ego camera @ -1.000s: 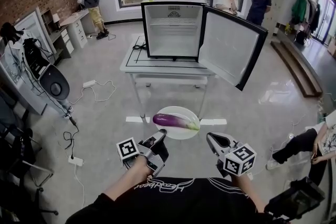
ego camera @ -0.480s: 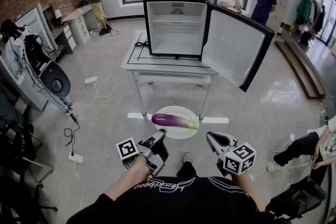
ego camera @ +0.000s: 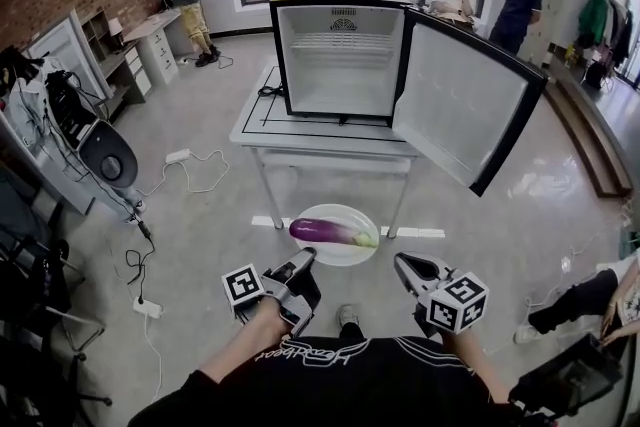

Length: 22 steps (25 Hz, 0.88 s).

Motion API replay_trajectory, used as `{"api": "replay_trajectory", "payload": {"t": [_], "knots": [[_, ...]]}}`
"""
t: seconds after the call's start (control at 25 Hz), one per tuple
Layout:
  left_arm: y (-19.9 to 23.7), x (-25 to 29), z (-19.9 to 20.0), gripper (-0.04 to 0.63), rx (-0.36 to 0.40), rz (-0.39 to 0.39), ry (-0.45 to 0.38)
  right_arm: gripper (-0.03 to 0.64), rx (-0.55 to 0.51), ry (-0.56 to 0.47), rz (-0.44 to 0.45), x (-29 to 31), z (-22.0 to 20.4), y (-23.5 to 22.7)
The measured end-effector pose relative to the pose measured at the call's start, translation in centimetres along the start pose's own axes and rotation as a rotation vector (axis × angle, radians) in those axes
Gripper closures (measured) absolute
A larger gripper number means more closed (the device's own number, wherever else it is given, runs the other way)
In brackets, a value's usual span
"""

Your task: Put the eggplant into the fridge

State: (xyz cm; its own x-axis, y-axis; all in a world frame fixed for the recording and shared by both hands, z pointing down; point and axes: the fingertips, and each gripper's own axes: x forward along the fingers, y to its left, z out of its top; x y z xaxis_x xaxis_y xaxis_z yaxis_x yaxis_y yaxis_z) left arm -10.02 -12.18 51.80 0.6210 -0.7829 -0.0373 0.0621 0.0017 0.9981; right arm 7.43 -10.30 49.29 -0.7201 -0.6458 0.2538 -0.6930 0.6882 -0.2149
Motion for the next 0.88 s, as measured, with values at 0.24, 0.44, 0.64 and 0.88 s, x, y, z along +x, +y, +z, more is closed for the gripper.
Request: {"api": "replay_trajectory", "payload": {"t": [0.24,0.44,0.64,0.88], "knots": [[0.4,6.8,3.7,0.578,-0.003,0.023,-0.019,0.609,0.003,-0.007,0.033,5.3,3.3,-6.4],[-0.1,12.9,7.7,0.578,0.002,0.024,-0.041,0.609,-0.01,-0.016,0.058,9.5,6.4,-11.7],[-2.5,18.8,11.6,0.578,0.046,0.003,-0.07,0.609,-0.032,-0.031,0.078,12.9,10.6,-17.0],[-2.4,22.0,13.8,0.578,0.07,0.01,-0.078,0.609,-0.046,-0.051,0.088,16.3,12.5,-20.4]]}}
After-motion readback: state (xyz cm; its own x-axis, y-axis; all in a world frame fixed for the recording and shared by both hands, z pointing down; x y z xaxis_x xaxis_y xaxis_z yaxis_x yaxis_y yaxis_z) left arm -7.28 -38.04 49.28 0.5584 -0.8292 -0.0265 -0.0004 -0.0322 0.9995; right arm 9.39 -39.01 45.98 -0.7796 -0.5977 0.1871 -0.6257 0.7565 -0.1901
